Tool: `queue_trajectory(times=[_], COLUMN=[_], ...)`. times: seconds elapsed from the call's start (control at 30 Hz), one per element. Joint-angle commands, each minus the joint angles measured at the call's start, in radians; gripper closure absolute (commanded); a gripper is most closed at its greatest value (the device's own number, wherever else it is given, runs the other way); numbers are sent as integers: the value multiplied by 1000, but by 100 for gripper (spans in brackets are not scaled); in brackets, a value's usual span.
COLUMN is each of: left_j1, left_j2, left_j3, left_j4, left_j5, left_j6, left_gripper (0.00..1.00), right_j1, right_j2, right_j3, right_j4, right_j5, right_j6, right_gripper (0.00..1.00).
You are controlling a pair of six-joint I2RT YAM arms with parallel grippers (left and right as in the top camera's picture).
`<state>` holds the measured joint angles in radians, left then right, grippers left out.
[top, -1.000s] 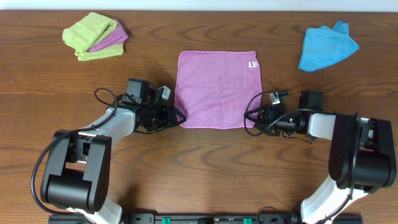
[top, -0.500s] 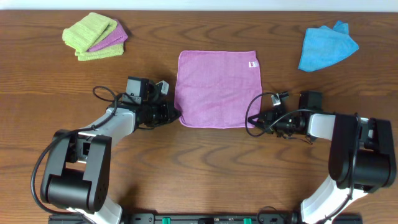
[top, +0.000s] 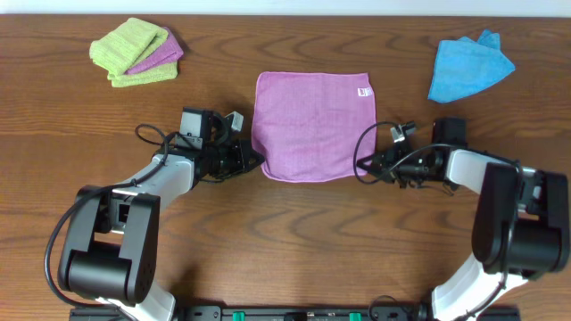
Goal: Fold the cloth
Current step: 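Lift both corners and fold the lower edge up over the top edge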
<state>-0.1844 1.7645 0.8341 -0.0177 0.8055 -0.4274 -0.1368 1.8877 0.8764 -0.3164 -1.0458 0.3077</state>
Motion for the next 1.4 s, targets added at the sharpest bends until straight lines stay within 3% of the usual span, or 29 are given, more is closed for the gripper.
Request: queue_trajectory(times=[0.0, 0.2, 0.3, 0.47, 0.97, 1.37], left_j1=[-2, -7, -24, -39, -39, -30], left_j2=[7, 6, 6, 10, 102, 145], left_j3=[68, 195, 236, 245, 283, 382], left_j4=[9, 24, 24, 28, 154, 140], left_j5=[30, 18, -58, -154, -220, -293], left_j6=[-25, -21, -10, 13, 55, 147], left_gripper=[94, 94, 94, 94, 95, 94], right_j1=[-7, -6, -6, -6, 75, 107], right_j2=[-82, -125, -125, -125, -113, -8], right_j3=[45, 87, 108, 153, 210, 298], right_j4=[-18, -67, -65, -58, 31, 78], right_j5=[5, 40, 63, 159, 355, 385], right_j6=[-28, -23, -23, -8, 14, 29], right_gripper=[99, 99, 98, 99, 98, 98])
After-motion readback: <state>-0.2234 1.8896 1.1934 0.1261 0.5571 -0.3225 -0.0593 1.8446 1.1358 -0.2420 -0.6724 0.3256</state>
